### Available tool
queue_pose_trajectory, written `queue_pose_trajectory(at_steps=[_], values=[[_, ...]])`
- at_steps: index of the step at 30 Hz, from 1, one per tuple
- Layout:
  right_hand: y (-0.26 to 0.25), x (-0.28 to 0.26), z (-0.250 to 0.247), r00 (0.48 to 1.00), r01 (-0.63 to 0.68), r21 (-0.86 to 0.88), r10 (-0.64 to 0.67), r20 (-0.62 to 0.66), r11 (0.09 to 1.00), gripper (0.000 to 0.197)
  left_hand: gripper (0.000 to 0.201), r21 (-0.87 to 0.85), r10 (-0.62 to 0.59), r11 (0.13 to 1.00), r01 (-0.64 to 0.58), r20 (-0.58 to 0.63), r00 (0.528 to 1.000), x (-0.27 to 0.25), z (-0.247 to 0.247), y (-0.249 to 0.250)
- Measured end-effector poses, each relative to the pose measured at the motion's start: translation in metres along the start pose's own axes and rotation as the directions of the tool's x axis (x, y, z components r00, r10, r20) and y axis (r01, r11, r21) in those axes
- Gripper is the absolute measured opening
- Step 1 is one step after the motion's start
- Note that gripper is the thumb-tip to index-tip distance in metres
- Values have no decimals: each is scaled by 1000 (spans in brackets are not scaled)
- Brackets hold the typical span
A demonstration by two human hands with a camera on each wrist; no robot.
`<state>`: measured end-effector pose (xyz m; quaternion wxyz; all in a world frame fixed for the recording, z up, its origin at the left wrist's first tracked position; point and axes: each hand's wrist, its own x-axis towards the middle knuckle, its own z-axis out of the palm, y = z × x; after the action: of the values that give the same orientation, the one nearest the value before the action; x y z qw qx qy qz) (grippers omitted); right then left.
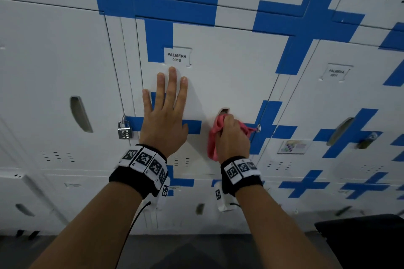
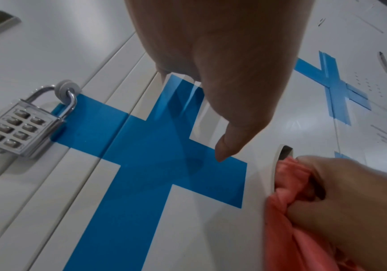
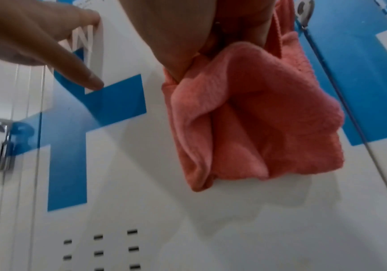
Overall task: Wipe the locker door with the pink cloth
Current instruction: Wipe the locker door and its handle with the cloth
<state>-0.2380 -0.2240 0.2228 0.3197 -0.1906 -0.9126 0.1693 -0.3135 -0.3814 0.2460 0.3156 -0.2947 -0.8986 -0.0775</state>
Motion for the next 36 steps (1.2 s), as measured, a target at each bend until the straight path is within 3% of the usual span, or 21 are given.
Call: queue_pose_trajectory(at_steps=[4,9,10,14,17,22,28,32,36], values=[[1,-9,-2,996,17,6,-17,90,1000,35,114,4,12,1000,-12,7,1000,-2,-1,-2],[6,-16,-4,986,54,30,-59,156,998,17,115,-12,13,1000,-13,3,1000,-2,-4,-1],[10,-17,-3,990,59,86,-70,126,995,8,115,-21,9,1000,-9,4,1000,-2,-5,-1],[13,-10,-8,993,-12,345,53,-108,938,7,116,-43,2,999,-2,17,1000,-2,-4,0],[2,0,-10,966,61,265,9,-257,962,10,117,-47,0,999,1,24,1000,-2,-2,1],[7,-23,17,992,104,-18,-105,-69,994,37,115,-40,1,999,0,26,1000,-2,0,-1],[16,-34,38,999,41,215,-38,-18,976,30,115,-47,-4,999,5,24,1000,-1,2,1],[27,-44,33,996,74,121,-78,32,990,36,115,-43,-8,999,9,20,1000,0,1,2],[26,-34,13,994,102,55,-104,42,993,26,116,-30,4,1000,-2,46,999,-1,-2,-2]])
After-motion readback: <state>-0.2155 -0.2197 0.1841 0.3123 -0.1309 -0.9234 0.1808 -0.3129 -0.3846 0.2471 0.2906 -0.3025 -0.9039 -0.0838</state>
